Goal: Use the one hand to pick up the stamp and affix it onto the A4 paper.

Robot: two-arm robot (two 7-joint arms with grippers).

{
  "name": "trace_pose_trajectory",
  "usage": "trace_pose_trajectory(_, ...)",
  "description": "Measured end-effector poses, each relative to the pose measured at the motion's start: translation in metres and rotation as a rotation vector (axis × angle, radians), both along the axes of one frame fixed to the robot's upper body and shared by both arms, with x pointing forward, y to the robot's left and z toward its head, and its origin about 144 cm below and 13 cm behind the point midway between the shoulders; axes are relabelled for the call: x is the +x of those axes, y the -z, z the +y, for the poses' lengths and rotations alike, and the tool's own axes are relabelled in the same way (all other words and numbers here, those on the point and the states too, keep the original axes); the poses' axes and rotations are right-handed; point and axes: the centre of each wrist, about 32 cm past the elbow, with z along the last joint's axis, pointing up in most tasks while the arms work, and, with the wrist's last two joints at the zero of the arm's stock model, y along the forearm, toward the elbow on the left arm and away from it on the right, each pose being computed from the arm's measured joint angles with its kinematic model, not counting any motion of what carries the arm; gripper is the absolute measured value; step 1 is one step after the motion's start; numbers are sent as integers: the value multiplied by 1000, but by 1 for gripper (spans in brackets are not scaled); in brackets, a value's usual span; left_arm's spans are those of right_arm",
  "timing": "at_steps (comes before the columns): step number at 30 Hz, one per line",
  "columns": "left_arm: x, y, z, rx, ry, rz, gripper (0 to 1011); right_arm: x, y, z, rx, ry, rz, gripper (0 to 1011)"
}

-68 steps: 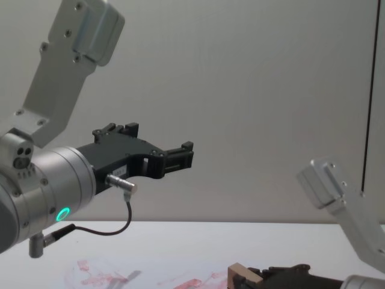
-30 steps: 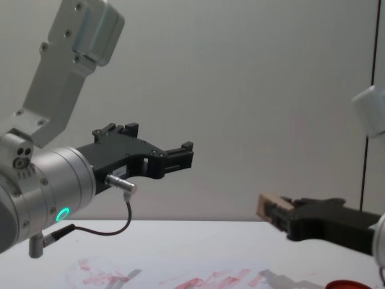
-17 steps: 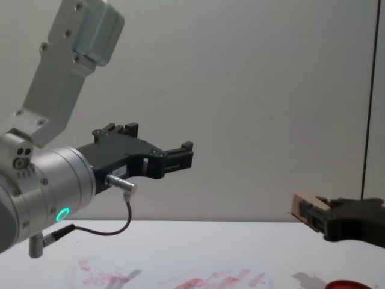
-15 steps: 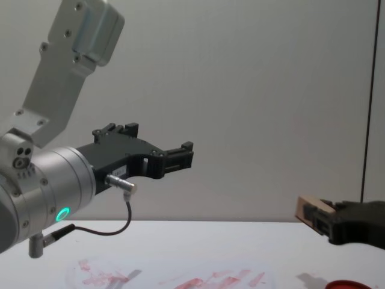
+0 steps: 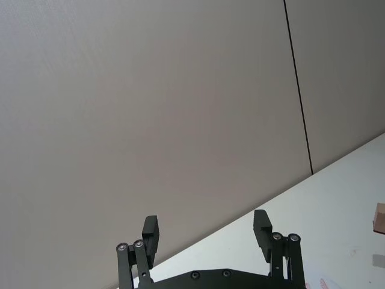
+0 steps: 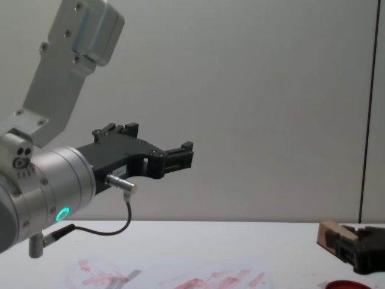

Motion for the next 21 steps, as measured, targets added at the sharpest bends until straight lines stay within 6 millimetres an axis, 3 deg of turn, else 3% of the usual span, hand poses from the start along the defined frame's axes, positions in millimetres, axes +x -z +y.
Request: trace_pose_trajectory(21, 0, 0, 0, 0, 0, 0, 1002, -10, 15, -8, -39, 14, 52, 217)
